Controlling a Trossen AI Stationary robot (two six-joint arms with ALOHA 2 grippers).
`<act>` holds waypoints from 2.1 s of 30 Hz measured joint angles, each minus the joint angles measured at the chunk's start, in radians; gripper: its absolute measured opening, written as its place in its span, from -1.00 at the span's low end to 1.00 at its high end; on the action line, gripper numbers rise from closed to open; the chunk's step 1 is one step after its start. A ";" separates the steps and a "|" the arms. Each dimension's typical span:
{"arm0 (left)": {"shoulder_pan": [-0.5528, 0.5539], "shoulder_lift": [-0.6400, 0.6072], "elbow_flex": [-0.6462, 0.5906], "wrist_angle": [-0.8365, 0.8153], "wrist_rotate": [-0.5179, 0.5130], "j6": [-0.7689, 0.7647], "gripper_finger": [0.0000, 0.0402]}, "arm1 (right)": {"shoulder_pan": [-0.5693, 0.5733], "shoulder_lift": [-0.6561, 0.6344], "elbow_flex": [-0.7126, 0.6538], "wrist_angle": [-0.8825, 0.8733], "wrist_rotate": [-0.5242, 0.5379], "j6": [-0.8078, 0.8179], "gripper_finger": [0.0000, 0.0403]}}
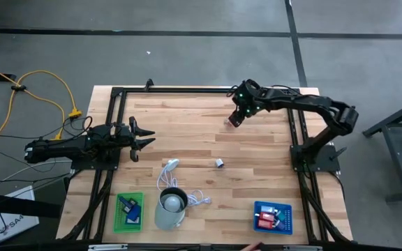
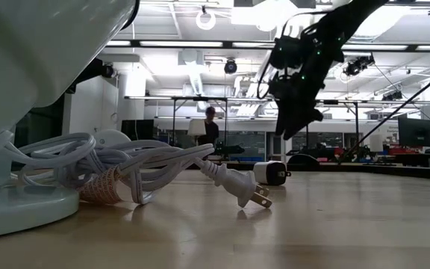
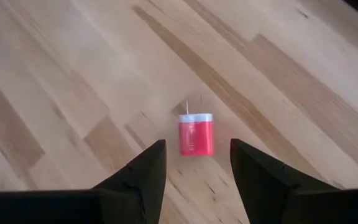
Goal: Pick & Place Office items
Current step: Put the pink charger adapter into the blue basket
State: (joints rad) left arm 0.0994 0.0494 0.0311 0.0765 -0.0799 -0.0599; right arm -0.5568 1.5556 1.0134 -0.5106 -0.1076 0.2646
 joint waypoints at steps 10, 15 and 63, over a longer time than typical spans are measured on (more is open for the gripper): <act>0.000 0.000 0.000 0.000 0.000 0.000 -0.40 | 0.048 0.095 0.000 0.043 0.101 0.000 -0.19; 0.000 0.000 0.000 0.000 0.000 0.000 -0.40 | 0.060 0.123 0.000 0.075 0.106 0.000 -0.19; 0.000 0.000 0.000 0.000 0.000 0.000 -0.40 | 0.067 0.137 0.000 0.073 0.105 -0.003 0.00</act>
State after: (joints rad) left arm 0.0994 0.0496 0.0311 0.0765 -0.0799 -0.0599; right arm -0.4896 1.6928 1.0130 -0.4374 -0.0025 0.2615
